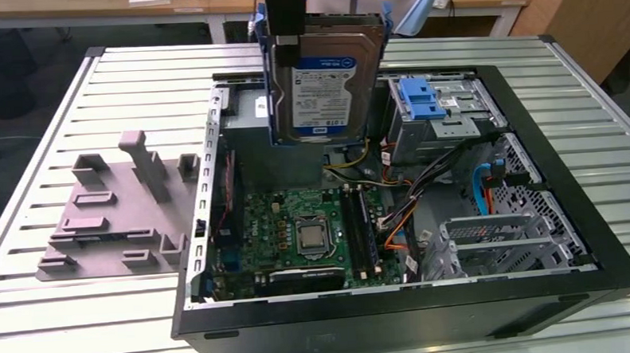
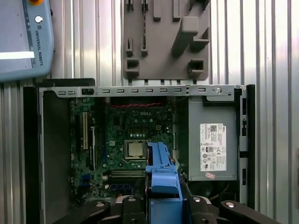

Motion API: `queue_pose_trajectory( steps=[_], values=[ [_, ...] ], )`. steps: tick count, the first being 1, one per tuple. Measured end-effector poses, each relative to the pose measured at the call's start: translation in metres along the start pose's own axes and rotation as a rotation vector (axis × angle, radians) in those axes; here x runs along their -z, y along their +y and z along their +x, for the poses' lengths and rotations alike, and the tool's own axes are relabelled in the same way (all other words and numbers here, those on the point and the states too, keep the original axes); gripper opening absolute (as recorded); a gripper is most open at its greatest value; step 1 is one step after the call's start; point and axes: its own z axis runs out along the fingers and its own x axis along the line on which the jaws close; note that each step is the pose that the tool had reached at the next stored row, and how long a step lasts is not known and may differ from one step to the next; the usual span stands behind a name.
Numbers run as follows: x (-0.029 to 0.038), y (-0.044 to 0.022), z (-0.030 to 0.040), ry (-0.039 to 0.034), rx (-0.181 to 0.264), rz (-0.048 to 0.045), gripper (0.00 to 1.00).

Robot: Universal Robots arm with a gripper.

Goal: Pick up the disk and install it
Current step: 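Pick up the disk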

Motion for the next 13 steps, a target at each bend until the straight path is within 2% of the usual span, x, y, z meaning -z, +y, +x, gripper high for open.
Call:
queue_pose_trajectory(
  steps=[4, 13],
  values=[
    [-0.0001, -0.0086, 0.0008, -0.0001, 0.0, 0.0, 0.36],
    [-0.0002, -0.0167, 0.0037, -0.0002, 0.0, 0.0036, 0.36]
  ],
)
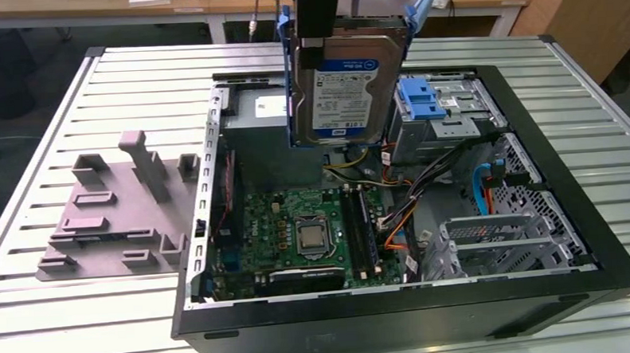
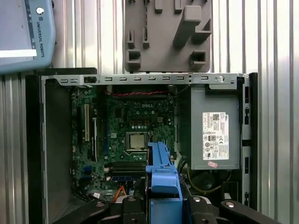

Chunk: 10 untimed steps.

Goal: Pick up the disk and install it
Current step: 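Pick up the disk, then insert the disk into the insertion slot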

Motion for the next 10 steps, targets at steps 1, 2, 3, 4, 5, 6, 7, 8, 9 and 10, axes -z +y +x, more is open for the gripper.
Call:
queue_pose_trajectory(
  steps=[1, 2, 3, 4, 5, 6, 7, 8, 9, 10],
  values=[
    [0.0, -0.0017, 0.0005, 0.0001, 0.0, 0.0, 0.36],
    [0.0, -0.0032, 0.0009, 0.0001, 0.0, 0.0, 0.36],
    [-0.0001, -0.0045, 0.0013, 0.0, 0.0, 0.0001, 0.36],
    [-0.0002, -0.0052, 0.0016, 0.0, 0.0, 0.0002, 0.36],
    [-0.0002, -0.0053, 0.0016, 0.0, 0.0, 0.0002, 0.36],
    [-0.0001, -0.0054, 0.0017, 0.0, 0.0, 0.0001, 0.36],
    [-0.0001, -0.0056, 0.0018, 0.0001, 0.0, 0.0002, 0.36],
    [-0.0001, -0.0056, 0.0018, 0.0, 0.0, 0.0001, 0.36],
    [-0.0001, -0.0056, 0.0018, 0.0001, 0.0, 0.0002, 0.36],
    [-0.0001, -0.0056, 0.0018, 0.0, 0.0, 0.0002, 0.36]
  ],
)
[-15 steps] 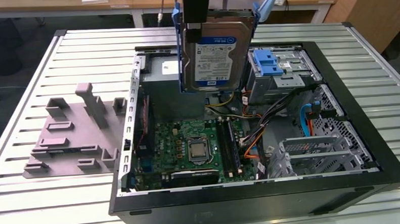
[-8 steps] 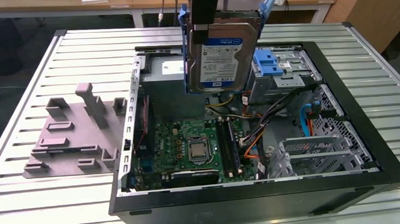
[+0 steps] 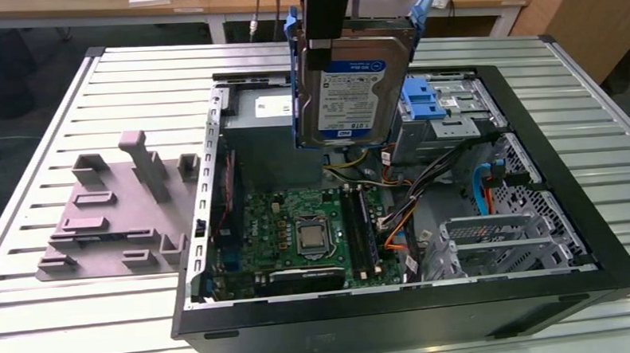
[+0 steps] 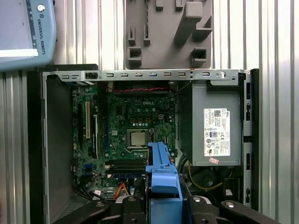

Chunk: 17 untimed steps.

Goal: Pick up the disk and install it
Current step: 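Insert the disk into the insertion slot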

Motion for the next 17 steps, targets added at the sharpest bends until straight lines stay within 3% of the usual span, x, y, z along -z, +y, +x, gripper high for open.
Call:
queue_pose_trajectory(
  steps=[7, 17],
  values=[
    [0.0001, -0.0001, 0.0009, 0.0001, 0.0, -0.0001, 0.36],
    [0.0001, -0.0003, 0.0099, 0.0, 0.0, 0.0, 0.36]
  ],
)
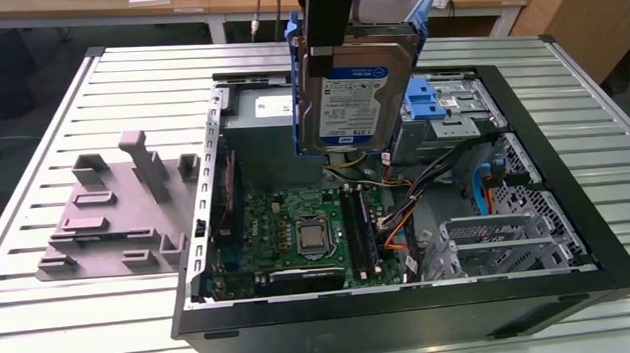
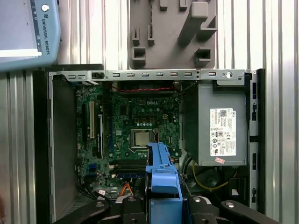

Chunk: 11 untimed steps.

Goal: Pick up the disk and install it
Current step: 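Insert the disk into the insertion slot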

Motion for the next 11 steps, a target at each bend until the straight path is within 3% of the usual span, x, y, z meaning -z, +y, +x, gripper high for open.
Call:
queue_pose_trajectory(
  steps=[11],
  values=[
    [0.0001, -0.0002, 0.0034, 0.0, 0.0, 0.0, 0.36]
  ],
)
